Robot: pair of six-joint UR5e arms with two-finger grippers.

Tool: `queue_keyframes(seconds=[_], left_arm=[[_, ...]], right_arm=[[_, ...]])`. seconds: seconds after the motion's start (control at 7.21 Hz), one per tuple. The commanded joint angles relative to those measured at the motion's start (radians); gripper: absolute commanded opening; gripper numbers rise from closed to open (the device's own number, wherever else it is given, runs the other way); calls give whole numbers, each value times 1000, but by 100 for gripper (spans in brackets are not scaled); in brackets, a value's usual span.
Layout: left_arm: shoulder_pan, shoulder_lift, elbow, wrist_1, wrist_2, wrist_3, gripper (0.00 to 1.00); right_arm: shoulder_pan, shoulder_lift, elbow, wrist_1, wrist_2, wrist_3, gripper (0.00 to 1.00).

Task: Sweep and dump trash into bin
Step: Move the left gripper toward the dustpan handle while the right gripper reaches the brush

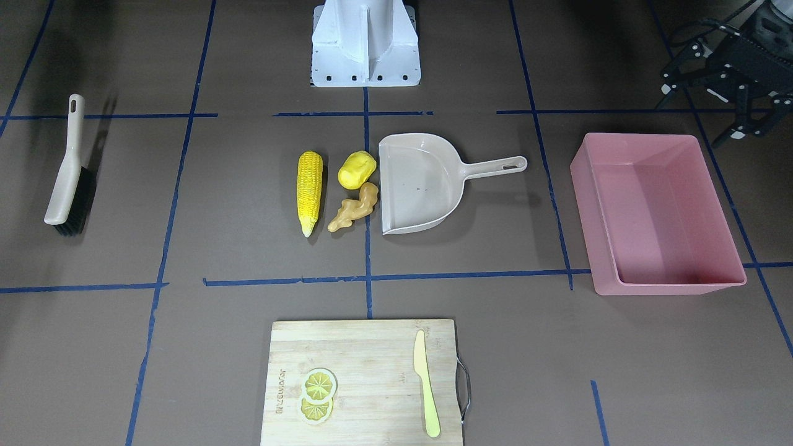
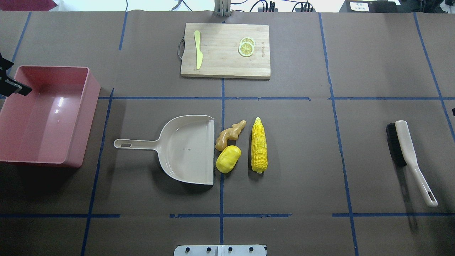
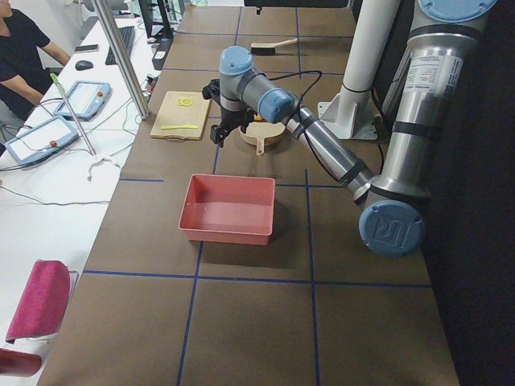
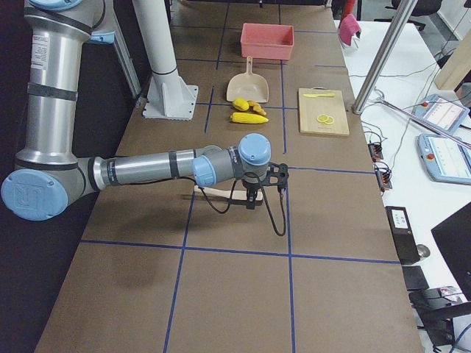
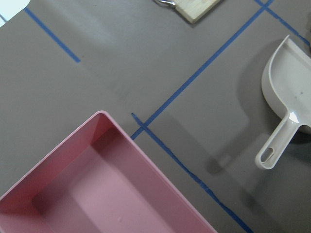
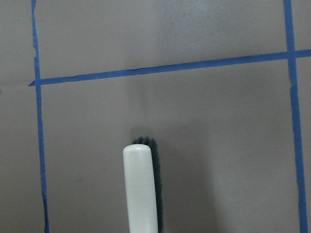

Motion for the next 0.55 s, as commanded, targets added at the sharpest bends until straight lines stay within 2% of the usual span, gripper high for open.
queue_keyframes(seconds=[0.0, 0.14, 0.28, 0.42], left_arm=[[74, -25, -2, 5, -7, -5, 100], [77, -26, -2, 5, -7, -4, 100], [77, -26, 1, 5, -4, -4, 100], [82, -26, 4, 4, -4, -4, 100]], right_arm=[[-138, -6, 80, 2, -77, 164, 100], [-222, -32, 98, 66, -153, 300, 100], [-303, -151, 95, 303, -221, 417, 100], [-368, -167, 95, 377, -243, 549, 100]])
